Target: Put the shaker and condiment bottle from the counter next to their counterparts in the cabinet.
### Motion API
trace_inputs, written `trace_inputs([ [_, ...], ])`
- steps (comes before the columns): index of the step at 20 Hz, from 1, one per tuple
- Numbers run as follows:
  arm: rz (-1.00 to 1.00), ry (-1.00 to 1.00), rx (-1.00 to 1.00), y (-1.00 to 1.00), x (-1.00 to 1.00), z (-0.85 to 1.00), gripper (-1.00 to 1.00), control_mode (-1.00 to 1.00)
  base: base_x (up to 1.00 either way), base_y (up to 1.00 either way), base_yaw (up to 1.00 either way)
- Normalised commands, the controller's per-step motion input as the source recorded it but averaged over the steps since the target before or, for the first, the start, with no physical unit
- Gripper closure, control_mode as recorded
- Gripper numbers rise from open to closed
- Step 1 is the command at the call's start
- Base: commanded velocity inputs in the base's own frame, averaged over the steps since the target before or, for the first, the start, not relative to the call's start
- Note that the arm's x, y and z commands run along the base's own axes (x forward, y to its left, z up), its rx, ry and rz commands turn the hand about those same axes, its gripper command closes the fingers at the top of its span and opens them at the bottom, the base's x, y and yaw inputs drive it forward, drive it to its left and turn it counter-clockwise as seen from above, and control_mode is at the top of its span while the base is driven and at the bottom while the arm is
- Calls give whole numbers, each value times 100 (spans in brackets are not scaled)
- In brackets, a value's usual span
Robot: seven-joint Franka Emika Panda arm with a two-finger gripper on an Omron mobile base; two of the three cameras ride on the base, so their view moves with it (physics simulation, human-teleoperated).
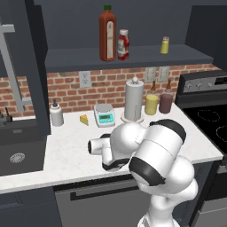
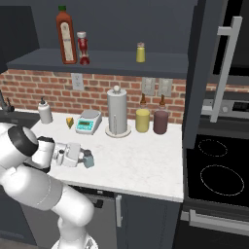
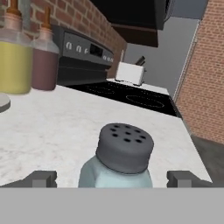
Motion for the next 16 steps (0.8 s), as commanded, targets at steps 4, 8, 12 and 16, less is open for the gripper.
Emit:
trace_inputs([
  [4, 0, 0, 0, -20, 0, -11, -100, -100, 0, 0, 0],
  [8, 0, 0, 0, -31, 0, -6, -100, -100, 0, 0, 0],
  [12, 0, 0, 0, -22, 0, -5, 100, -100, 0, 0, 0],
  [16, -4, 0, 3, -15, 4, 22, 100, -100, 0, 0, 0],
])
